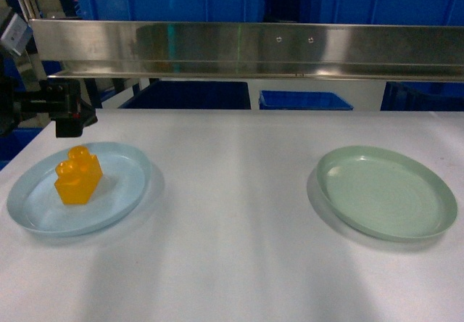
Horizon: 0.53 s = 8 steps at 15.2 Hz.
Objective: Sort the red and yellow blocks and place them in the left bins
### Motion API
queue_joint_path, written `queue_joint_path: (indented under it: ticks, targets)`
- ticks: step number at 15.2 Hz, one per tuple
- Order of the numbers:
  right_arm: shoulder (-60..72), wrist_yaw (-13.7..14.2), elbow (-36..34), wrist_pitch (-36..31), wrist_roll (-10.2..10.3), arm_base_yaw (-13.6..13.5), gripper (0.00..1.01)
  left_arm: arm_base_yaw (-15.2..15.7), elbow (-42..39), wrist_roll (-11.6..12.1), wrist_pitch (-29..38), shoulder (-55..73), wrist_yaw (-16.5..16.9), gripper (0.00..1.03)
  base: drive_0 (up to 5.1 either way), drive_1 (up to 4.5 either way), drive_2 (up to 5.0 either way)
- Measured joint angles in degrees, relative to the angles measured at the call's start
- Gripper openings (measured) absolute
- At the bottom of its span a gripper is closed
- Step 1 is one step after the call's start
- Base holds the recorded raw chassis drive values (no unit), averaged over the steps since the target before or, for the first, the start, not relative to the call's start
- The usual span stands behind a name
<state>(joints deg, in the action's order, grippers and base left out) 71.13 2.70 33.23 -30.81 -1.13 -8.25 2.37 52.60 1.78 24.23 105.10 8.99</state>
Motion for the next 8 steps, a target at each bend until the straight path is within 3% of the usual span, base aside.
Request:
queue_joint_path:
  ticks: [4, 8]
  targets:
    - [0.00, 0.00, 0.00, 0.00, -0.02, 0.00, 0.27, -3.85, 0.31, -2.21, 1.46, 6.71, -4.83, 0.98, 0.0, 0.00, 0.0]
    - [0.00, 0.00, 0.00, 0.00, -0.02, 0.00, 0.27, -4.79, -1.90, -4.42, 3.32, 8.70, -7.19, 0.98, 0.0, 0.00, 0.0]
